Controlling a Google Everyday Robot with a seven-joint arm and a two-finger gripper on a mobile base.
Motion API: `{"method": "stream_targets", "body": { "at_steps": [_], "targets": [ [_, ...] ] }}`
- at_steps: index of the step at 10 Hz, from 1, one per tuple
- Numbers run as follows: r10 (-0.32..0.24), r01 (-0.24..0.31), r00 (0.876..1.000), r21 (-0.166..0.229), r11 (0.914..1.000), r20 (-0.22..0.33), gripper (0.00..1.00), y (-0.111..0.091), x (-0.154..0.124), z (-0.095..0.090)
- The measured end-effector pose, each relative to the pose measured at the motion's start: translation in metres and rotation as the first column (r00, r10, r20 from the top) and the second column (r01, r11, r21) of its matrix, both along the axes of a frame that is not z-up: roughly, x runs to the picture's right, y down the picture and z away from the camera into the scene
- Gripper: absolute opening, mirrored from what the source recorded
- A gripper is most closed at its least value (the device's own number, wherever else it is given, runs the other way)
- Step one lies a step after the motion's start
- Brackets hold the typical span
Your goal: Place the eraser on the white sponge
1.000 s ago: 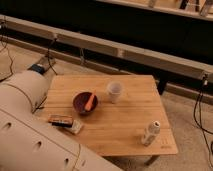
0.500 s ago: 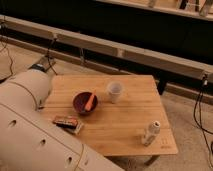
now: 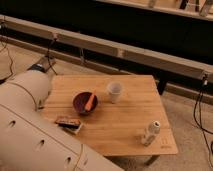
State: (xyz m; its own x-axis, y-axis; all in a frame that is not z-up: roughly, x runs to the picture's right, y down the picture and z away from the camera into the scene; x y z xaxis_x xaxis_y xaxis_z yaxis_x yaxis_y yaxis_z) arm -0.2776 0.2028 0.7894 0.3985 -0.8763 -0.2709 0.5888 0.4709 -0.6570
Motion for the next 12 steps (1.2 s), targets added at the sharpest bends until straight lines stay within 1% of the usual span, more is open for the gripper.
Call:
{"method": "stream_targets", "body": {
  "at_steps": [2, 3, 4, 5, 6, 7, 9, 10, 12],
  "targets": [
    [-0.005, 0.005, 1.0, 0.004, 1.0, -0.006, 0.01, 0.0021, 0.0012, 0.0016],
    [-0.006, 0.006, 1.0, 0.003, 1.0, -0.007, 0.07, 0.0044, 0.0011, 0.0029],
    [-0.007, 0.007, 1.0, 0.002, 1.0, -0.008, 0.19, 0.0066, 0.0009, 0.0039],
    [-0.007, 0.007, 1.0, 0.001, 1.0, -0.01, 0.29, 0.0076, 0.0012, 0.0043],
    [-0.005, 0.005, 1.0, 0.004, 1.0, -0.013, 0.42, 0.0076, 0.0018, 0.0044],
    [-0.002, 0.002, 1.0, 0.006, 1.0, -0.014, 0.5, 0.0077, 0.0025, 0.0044],
    [0.008, -0.007, 1.0, 0.009, 0.9999, -0.018, 0.69, 0.0079, 0.0038, 0.0039],
    [0.011, -0.01, 1.0, 0.009, 0.9999, -0.019, 0.72, 0.0083, 0.0045, 0.0038],
    [0.016, -0.016, 1.0, 0.009, 0.9998, -0.021, 0.72, 0.0094, 0.0048, 0.0036]
  ]
}}
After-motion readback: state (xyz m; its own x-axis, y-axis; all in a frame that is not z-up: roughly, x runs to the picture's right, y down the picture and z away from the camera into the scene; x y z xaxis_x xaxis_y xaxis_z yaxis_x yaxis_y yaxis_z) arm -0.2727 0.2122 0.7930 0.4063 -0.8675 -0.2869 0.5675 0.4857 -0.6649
